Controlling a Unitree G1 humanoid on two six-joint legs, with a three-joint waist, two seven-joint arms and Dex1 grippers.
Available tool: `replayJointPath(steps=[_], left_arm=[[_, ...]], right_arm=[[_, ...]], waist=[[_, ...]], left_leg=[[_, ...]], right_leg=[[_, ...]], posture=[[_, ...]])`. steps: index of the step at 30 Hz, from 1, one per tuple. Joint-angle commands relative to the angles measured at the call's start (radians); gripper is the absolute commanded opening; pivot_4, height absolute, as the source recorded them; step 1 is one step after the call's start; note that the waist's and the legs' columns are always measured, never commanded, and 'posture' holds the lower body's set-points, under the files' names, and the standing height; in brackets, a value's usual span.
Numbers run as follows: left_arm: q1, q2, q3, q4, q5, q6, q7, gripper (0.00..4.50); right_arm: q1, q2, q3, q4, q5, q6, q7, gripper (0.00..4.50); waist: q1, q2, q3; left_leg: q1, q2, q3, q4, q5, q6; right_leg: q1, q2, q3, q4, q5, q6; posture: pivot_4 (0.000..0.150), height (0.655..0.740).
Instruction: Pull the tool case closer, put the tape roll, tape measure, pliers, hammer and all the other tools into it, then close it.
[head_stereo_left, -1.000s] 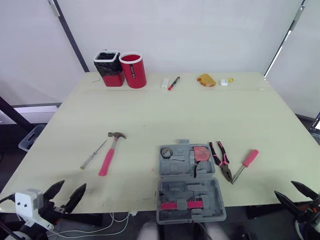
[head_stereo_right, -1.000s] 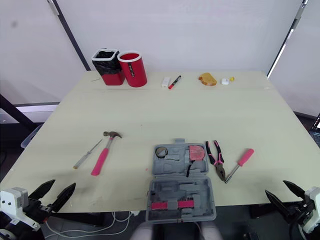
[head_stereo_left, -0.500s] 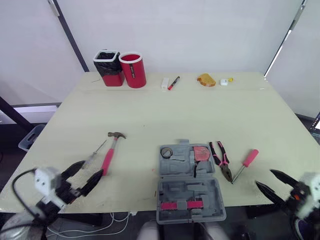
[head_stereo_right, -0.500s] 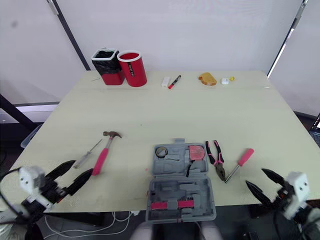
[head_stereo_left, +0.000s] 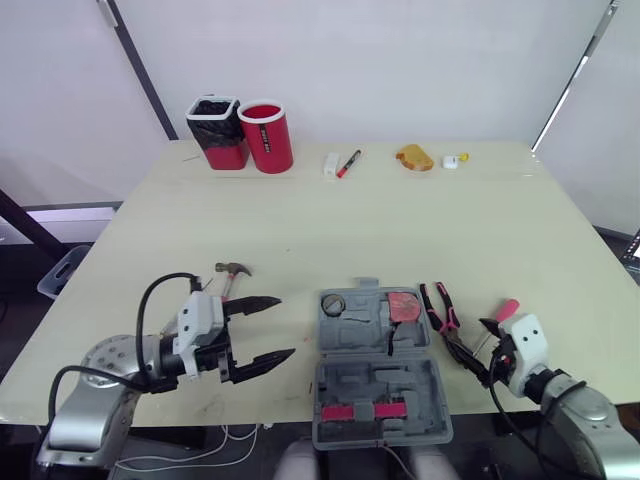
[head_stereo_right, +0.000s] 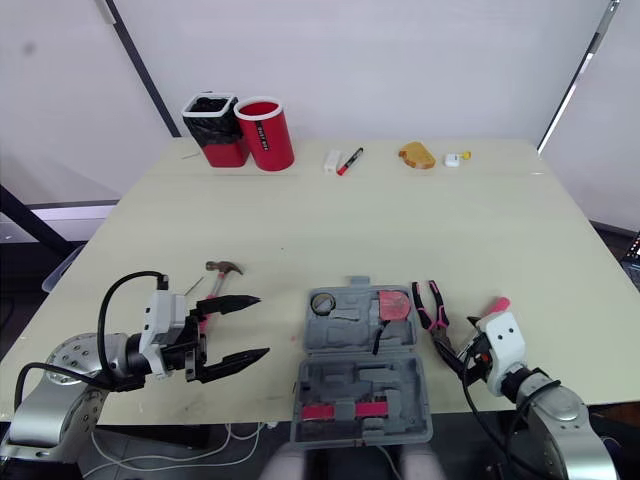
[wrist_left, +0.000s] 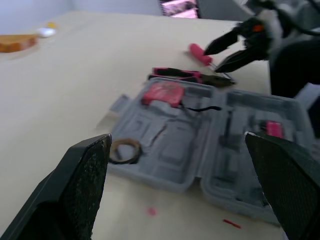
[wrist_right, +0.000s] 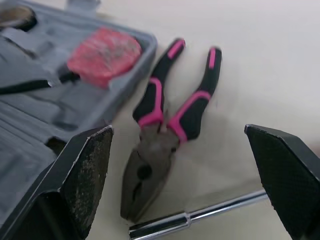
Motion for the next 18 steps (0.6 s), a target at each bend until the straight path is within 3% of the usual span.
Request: replayJointPath(steps=[1,10,14,18], left_arm=[[-0.052,0.031,-0.030,-0.073,-0.019,0.023,-0.040,4.50],[-0.094,0.055,-0.047,-0.121,-0.043,0.070,-0.086,4.50],[-0.103,0.071,-0.039,-0.134,-0.060,0.084,-0.103,4.50],[-0.105,0.076,-0.037,-0.133,-0.062,0.084,-0.111,4.50]], right_arm=[[-0.012,0.026,0.030,-0.016,-0.040,0.038,-0.059,4.42],[-0.031,0.120,0.064,0.046,-0.077,0.078,-0.147,4.42],[-0.025,0.145,0.075,0.036,-0.098,0.089,-0.178,3.23],[-0.021,0.145,0.081,0.029,-0.117,0.078,-0.192,1.22]], waist=[[0.000,0.000,0.000],[-0.002,-0.001,0.000],[-0.002,-0.001,-0.001],[-0.003,-0.001,-0.001]], left_leg=[[0.000,0.000,0.000,0.000,0.000,0.000],[0.000,0.000,0.000,0.000,0.000,0.000],[0.001,0.000,-0.001,0.001,0.000,0.000],[0.001,0.000,-0.001,0.001,0.000,0.000]], right_leg=[[0.000,0.000,0.000,0.000,0.000,0.000],[0.000,0.000,0.000,0.000,0.000,0.000],[0.001,0.001,0.000,0.001,0.000,0.000],[0.001,0.001,0.000,0.001,0.000,0.000]], posture=[[0.150,0.7400],[0.150,0.7400],[0.150,0.7400],[0.150,0.7400]])
